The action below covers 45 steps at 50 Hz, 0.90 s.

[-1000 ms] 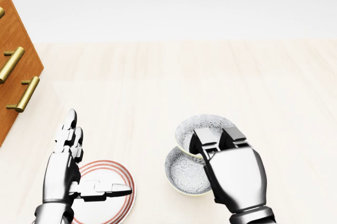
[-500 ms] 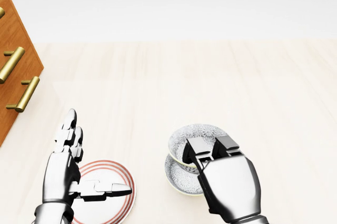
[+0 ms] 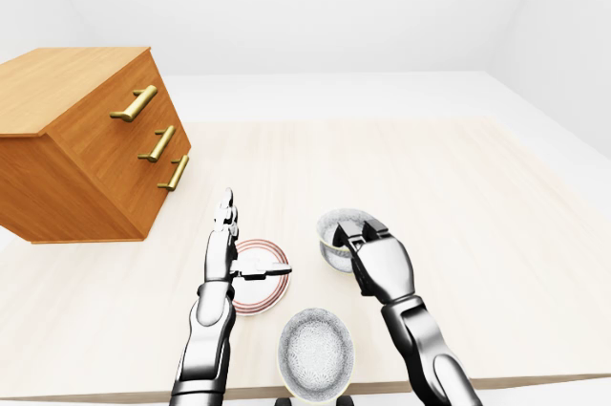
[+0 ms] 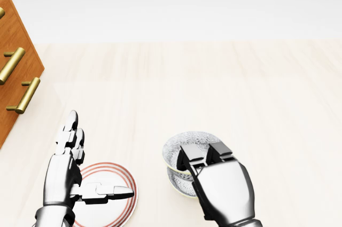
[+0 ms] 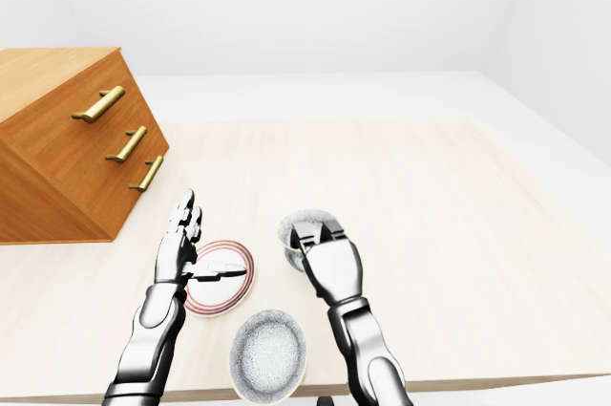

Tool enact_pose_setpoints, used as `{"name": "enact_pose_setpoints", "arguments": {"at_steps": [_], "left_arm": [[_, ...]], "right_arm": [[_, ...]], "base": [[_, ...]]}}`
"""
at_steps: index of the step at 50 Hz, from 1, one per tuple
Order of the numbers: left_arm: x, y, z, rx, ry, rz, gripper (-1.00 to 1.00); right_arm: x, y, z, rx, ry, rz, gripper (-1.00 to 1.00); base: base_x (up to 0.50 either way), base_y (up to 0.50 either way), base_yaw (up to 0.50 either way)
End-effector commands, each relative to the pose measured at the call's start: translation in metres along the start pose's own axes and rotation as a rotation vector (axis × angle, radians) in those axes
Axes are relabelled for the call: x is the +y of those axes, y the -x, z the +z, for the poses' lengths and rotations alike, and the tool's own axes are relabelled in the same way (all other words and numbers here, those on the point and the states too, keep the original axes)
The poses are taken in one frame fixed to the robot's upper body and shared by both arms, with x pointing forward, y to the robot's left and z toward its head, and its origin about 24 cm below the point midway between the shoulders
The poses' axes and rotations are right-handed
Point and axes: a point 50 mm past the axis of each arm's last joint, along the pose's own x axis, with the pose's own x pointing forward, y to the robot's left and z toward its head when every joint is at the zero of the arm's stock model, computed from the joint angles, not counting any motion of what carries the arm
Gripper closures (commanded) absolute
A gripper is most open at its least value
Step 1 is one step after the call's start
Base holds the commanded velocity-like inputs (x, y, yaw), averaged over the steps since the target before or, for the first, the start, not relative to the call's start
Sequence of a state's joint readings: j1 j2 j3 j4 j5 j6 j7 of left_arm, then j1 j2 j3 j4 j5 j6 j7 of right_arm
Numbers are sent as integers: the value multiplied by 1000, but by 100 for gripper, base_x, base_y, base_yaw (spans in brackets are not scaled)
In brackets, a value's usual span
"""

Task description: Stack the bowl at the front on the bowl in the middle.

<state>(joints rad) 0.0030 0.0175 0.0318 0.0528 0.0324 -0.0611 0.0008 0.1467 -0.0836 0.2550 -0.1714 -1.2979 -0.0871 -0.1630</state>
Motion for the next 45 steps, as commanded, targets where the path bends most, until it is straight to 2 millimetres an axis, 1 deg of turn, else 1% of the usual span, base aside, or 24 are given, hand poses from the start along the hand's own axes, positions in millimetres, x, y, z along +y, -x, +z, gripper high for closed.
{"name": "enact_pose_setpoints", "arguments": {"at_steps": [1, 13, 18, 19, 25, 42, 45], "left_arm": [[0, 0, 0, 0, 0, 0, -100], [0, 0, 0, 0, -1, -1, -100], [0, 0, 0, -1, -2, 0, -100], [0, 0, 0, -2, -2, 0, -100], [0, 0, -1, -3, -3, 0, -100], [0, 0, 0, -3, -4, 0, -100], [-1, 1, 0, -3, -4, 0, -100]], "right_arm": [[-5, -4, -5, 20, -47, -40, 100], [-6, -4, -7, 30, -47, -48, 100], [-6, 0, -6, 26, -43, -31, 100], [-10, 0, -4, 24, -50, -35, 100], [-13, 0, -4, 21, -51, -48, 100], [-13, 1, -3, 20, -50, -47, 100], [-9, 3, -3, 19, -47, -39, 100]], "base": [[0, 0, 0], [0, 0, 0], [0, 0, 0], [0, 0, 0], [0, 0, 0], [0, 0, 0], [0, 0, 0]]}}
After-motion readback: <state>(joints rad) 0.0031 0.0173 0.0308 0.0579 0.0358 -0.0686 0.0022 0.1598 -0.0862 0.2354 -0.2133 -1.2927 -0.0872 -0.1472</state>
